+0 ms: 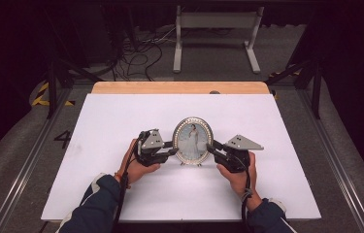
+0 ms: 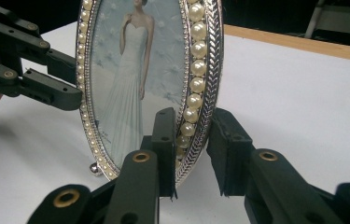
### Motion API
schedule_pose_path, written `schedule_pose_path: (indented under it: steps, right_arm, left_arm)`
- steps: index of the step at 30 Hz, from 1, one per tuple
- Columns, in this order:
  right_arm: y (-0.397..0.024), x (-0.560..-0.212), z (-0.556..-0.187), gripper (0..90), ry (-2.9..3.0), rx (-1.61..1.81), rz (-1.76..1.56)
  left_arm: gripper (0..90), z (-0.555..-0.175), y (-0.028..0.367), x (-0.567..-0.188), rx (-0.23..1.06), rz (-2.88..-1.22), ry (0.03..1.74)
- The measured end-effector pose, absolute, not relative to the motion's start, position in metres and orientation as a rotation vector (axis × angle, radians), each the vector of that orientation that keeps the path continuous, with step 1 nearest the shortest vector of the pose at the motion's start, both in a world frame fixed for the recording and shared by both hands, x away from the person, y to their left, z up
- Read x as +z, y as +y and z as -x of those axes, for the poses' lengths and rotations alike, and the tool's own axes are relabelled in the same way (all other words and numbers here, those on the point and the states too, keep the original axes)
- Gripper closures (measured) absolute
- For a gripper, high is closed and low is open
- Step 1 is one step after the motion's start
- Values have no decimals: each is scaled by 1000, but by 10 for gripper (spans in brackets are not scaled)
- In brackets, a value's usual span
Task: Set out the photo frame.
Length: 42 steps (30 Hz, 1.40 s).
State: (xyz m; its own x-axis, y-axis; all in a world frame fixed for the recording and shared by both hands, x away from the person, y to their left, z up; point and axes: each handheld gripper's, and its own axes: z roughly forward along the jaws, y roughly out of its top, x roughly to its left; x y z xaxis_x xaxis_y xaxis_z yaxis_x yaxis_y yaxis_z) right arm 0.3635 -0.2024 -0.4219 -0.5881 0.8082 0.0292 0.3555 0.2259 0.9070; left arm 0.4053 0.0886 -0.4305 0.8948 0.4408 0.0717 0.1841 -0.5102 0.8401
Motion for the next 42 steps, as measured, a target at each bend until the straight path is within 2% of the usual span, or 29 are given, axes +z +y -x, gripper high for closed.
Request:
schedule_pose_path:
  steps: [26,34,42]
  right_arm:
    - [-202,-417,-362,661,2132,1196,-930]
    - [-202,-415,-361,576,2158,1171,-905]
    - [-199,-418,-364,365,2192,1161,-900]
  left_arm:
    - [640,-397,92,-422,431,-2133,414]
    - [533,-396,94,-422,451,-2141,431]
    - [309,-396,90,-426,484,-2174,449]
